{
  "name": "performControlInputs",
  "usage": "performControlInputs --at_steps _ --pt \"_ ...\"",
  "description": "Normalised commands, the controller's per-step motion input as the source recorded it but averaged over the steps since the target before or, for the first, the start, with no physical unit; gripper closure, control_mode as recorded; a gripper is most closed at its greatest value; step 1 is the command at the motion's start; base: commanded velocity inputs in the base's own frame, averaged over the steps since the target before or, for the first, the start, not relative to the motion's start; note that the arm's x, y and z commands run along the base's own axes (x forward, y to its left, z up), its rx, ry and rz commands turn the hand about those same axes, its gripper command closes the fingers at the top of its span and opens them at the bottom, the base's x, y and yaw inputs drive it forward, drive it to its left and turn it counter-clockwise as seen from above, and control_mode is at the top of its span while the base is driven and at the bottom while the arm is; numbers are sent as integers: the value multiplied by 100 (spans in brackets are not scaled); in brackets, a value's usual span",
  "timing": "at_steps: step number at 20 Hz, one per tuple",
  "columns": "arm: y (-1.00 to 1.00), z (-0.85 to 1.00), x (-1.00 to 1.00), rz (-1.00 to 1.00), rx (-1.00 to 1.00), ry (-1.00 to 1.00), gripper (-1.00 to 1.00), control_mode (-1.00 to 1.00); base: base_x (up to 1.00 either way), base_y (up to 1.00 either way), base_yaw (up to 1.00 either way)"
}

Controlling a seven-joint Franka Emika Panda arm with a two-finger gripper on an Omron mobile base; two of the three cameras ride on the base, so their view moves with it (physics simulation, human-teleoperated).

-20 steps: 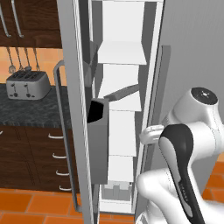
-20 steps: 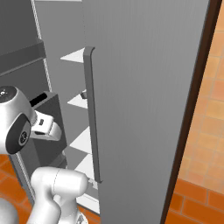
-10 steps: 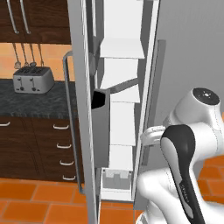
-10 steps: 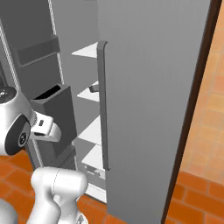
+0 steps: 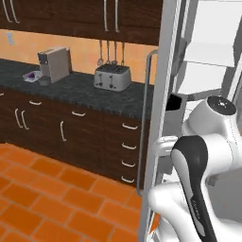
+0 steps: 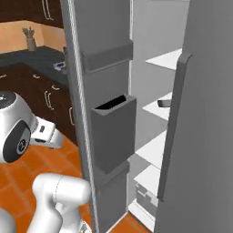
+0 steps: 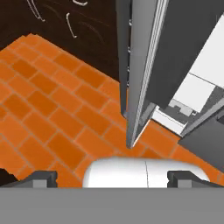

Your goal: Take the meat container that has the shrimp and place it on the second highest rack of the freezer. Then take the vegetable container that has the eggplant and lemon wedge and place it on the highest rack of the freezer.

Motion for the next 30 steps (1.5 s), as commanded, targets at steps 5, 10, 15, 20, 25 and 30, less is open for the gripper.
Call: performControlInputs --at_steps 5,10,15,20,25,30 --pt "0 0 0 0 0 0 -100 100 -35 71 85" --pt "0 0 0 0 0 0 -100 100 -16 64 79" --pt "0 0 0 0 0 0 -100 100 29 12 55" --pt "0 0 0 0 0 0 -100 100 100 -21 8" --pt "0 0 0 0 0 0 -100 100 100 -26 3" --pt "0 0 0 0 0 0 -100 100 100 -8 0"
